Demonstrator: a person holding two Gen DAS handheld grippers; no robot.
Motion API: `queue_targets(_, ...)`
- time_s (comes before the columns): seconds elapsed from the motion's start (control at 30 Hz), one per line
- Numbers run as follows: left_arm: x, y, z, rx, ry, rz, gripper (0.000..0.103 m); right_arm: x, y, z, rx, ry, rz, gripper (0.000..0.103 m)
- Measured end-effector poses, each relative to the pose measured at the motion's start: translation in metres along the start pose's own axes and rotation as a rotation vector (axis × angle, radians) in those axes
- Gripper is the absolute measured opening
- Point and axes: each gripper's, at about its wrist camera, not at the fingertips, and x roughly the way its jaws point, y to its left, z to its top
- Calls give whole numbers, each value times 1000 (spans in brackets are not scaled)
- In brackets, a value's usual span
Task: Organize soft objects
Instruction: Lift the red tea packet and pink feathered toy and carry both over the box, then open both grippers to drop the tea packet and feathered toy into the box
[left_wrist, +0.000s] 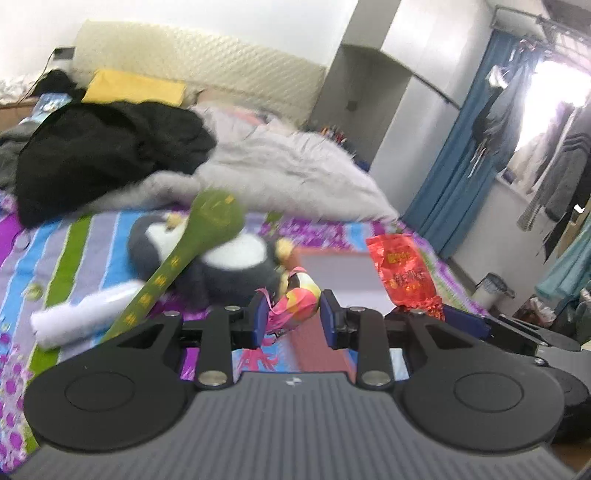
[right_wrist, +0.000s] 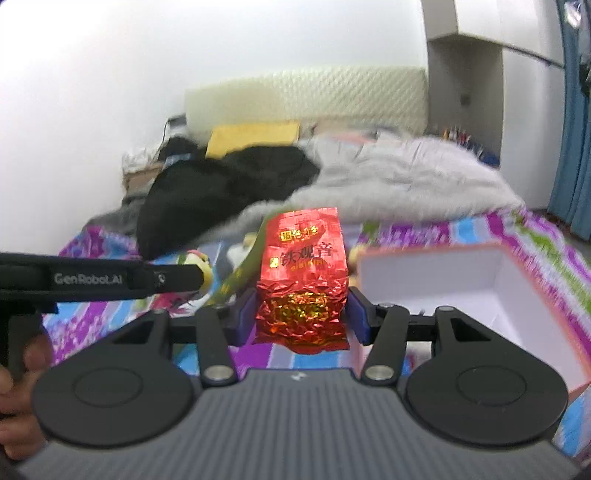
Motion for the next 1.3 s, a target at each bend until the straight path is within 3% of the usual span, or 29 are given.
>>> queue_targets(0.23,24,-46,23,44,-4,-62,35,-23,-37,29,3,-86,-73,54)
queue_targets(0.43,73,-83,22,83,58,-103,35,-17,-80,32,43,-73,-153,55)
queue_targets(0.93,224,-130,-17,167,338,-103,35,62,-181,-20,194,203,-239,55)
queue_targets(1.3,278,-133,-34,182,457,-85,35,104,-220,-60,279,312,-235,55)
